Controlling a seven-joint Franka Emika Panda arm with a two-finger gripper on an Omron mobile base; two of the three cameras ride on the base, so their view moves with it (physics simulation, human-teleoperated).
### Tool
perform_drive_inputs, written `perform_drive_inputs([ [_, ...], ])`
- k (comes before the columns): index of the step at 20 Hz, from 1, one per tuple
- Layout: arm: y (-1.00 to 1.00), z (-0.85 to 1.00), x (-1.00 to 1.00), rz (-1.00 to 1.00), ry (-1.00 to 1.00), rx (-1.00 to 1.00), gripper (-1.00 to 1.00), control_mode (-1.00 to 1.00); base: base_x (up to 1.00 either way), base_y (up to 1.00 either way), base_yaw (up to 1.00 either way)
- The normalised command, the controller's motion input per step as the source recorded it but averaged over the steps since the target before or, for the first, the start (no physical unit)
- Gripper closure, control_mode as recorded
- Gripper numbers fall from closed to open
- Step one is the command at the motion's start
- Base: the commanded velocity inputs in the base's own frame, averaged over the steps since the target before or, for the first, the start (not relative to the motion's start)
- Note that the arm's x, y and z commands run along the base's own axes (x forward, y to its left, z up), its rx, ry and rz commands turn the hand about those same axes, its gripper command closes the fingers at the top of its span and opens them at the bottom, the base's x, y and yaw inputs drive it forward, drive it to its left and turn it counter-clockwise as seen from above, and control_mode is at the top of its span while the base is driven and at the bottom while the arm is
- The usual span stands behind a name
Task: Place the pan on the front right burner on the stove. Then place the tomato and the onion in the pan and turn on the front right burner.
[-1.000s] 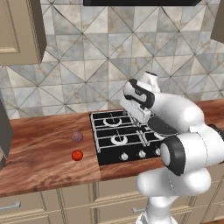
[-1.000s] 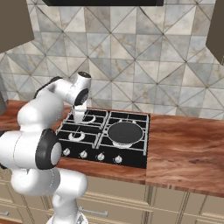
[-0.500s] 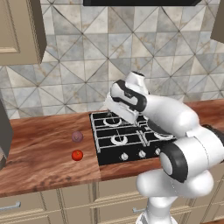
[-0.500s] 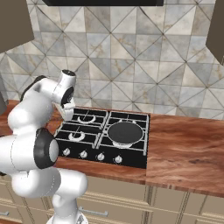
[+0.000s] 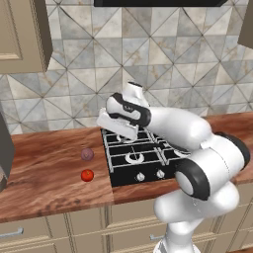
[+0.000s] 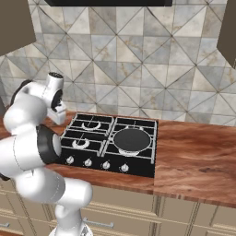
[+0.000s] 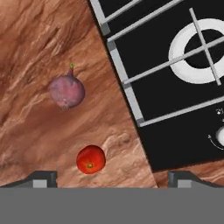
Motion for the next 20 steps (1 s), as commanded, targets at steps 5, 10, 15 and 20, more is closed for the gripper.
perform_drive_inputs([
  [5,0.46,-0.21,0.00,0.27,-0.12,-0.14,-1.00,-1.00,0.00,0.00,0.00],
  [10,0.34,-0.25,0.06,0.26,-0.09,-0.11,-1.00,-1.00,0.00,0.00,0.00],
  [15,0.31,-0.26,0.16,0.23,-0.05,-0.09,-1.00,-1.00,0.00,0.00,0.00],
  [20,0.22,-0.28,0.31,0.17,-0.03,-0.10,-1.00,-1.00,0.00,0.00,0.00],
])
